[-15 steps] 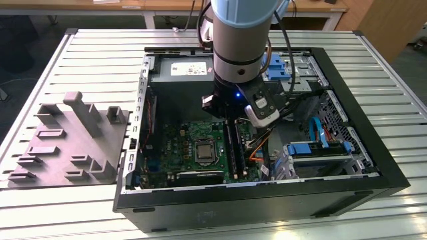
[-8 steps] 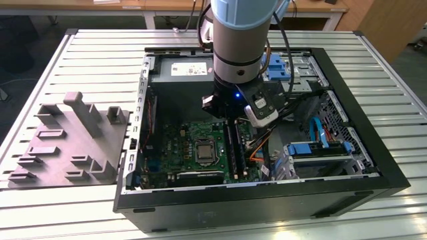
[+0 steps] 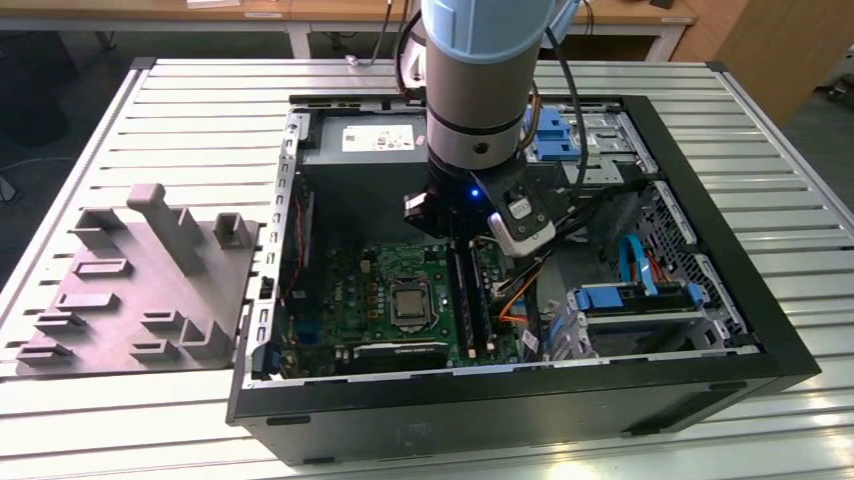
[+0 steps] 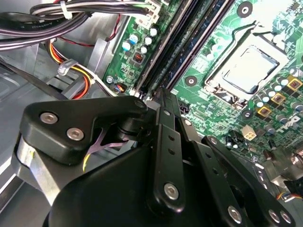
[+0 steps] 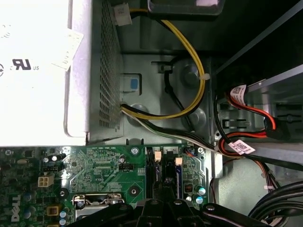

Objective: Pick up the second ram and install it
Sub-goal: 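Press down the second ram until it locks into place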

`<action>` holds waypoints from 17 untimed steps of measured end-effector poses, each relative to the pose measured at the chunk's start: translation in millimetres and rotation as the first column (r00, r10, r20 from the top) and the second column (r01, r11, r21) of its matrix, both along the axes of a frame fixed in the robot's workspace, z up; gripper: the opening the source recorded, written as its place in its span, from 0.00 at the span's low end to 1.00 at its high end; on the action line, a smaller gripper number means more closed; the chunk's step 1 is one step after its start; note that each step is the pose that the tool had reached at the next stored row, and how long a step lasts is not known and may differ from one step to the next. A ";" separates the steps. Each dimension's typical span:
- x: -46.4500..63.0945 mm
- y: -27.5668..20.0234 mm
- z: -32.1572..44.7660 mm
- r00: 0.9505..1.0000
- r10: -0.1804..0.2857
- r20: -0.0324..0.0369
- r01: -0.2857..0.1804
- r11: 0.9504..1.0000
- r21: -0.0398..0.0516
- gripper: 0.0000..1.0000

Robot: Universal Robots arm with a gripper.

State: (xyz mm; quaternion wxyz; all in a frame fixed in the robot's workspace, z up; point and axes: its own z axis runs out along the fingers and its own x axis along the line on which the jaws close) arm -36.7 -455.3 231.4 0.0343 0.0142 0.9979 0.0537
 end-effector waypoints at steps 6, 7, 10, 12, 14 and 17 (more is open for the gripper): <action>-0.1 1.2 -2.3 1.000 0.000 0.000 0.000 1.000 0.000 0.10; 0.0 1.3 -2.7 1.000 0.000 0.000 0.000 1.000 0.000 0.10; -0.1 2.2 -4.5 1.000 0.000 0.000 0.000 1.000 0.001 0.10; -0.1 2.6 -5.1 1.000 0.000 0.000 0.000 1.000 0.001 0.10; -0.4 3.1 -6.3 1.000 0.000 0.000 0.000 1.000 0.001 0.10; -0.5 3.2 -6.5 1.000 0.000 0.000 0.000 1.000 0.001 0.10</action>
